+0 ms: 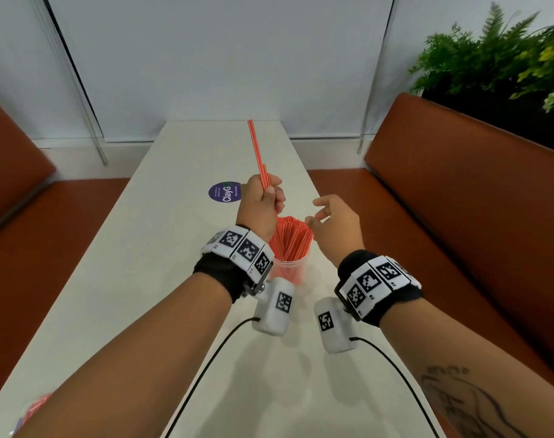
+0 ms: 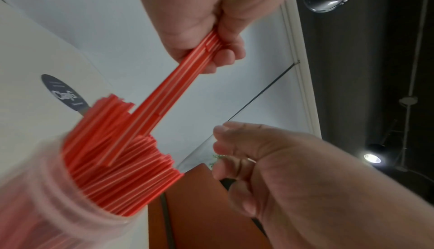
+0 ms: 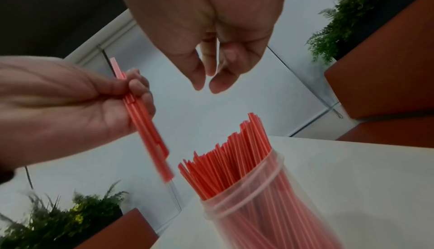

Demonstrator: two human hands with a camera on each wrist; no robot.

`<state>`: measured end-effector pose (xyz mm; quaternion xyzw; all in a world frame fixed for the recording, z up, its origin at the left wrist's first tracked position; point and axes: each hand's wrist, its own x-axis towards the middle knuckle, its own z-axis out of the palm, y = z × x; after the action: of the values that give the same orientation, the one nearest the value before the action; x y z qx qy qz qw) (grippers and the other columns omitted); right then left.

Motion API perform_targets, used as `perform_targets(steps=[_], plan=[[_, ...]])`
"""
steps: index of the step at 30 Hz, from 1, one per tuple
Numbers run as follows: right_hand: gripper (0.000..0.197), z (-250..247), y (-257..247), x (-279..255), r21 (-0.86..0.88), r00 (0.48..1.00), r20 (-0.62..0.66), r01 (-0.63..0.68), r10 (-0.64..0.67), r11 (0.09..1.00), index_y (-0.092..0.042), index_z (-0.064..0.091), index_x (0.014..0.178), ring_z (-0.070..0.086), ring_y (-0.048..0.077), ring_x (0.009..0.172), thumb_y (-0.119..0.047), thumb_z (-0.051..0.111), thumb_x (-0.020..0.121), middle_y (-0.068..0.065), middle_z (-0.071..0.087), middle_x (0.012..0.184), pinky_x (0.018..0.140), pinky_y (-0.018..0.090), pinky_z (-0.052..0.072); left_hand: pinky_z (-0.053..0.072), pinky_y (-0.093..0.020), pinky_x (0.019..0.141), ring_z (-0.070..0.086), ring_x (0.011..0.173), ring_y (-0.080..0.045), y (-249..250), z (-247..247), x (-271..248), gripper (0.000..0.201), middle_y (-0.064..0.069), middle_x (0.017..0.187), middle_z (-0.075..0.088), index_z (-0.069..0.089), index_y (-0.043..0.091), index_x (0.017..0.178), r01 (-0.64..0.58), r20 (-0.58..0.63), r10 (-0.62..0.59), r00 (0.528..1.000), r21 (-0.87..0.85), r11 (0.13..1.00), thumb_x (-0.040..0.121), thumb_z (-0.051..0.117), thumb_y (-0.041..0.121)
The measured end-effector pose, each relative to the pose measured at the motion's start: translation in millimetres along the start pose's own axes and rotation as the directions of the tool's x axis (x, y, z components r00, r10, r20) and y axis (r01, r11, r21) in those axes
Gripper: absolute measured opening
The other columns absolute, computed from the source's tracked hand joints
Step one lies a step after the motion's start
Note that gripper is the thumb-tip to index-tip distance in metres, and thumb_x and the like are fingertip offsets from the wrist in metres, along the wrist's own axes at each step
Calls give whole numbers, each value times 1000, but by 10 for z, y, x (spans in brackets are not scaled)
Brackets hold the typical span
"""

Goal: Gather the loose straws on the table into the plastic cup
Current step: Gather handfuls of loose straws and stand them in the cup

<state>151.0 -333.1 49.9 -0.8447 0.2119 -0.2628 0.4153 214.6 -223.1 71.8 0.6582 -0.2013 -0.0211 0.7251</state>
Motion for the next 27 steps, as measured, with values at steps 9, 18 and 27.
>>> perform_targets(steps=[9,18,27], plan=[[14,-24,336,-75,61,994,11,-112,111,992,-24,53,94,64,24,79,-14,60,87,2,59,85,75,39,56,42,-21,72,49,68,-9,-395,374,-38,25,3,72,49,45,16,89,36,74,-49,996,160,987,95,26,1],[31,-12,387,-105,-77,997,33,-67,70,995,-20,53,119,57,15,96,-13,56,89,1,57,112,80,26,47,37,-18,91,53,105,-11,-549,330,-121,34,-1,114,58,44,12,126,106,64,-134,989,326,940,94,42,2],[57,47,243,-34,-415,944,279,282,-173,865,-16,13,149,12,19,146,-11,35,97,5,15,158,114,36,24,28,-31,114,35,136,-21,-510,-72,-37,40,-7,144,42,44,9,134,-175,76,167,983,660,730,94,38,4]])
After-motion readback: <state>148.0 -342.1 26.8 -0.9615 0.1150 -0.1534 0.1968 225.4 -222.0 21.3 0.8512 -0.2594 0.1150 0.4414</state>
